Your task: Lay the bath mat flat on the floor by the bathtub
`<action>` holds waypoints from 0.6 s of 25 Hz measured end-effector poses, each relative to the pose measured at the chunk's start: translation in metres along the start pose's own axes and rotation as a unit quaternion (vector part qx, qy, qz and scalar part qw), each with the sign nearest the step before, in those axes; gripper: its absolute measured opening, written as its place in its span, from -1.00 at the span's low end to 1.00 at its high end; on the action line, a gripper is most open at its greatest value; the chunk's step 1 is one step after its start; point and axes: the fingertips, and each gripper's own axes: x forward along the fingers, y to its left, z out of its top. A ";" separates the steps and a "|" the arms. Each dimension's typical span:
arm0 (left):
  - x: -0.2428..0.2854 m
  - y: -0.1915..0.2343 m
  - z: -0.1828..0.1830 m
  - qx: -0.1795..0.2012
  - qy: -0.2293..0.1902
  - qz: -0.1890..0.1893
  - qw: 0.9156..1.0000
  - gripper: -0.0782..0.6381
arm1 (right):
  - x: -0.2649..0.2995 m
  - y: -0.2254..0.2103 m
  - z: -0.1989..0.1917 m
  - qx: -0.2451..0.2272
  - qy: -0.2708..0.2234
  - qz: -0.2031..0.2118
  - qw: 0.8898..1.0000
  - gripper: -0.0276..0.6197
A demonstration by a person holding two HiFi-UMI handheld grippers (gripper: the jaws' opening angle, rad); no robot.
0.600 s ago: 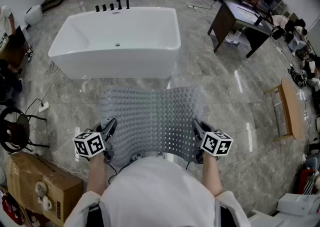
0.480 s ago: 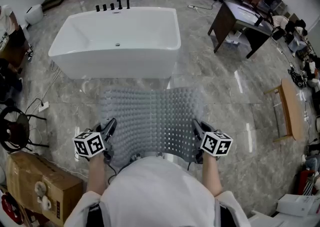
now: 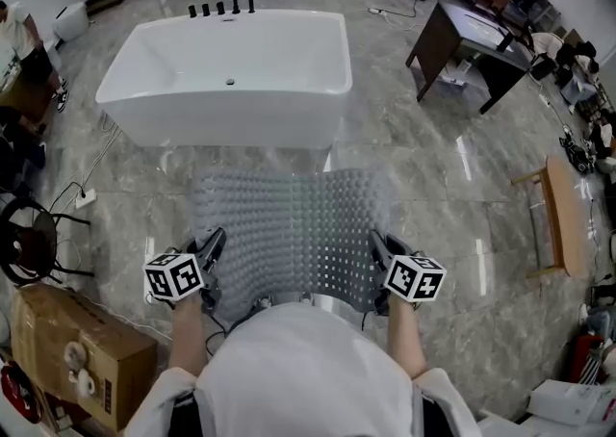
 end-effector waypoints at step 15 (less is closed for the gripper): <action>0.030 -0.009 -0.008 -0.022 -0.018 0.032 0.999 -0.65 | 0.015 -0.034 0.019 -0.023 0.022 0.028 0.999 -0.79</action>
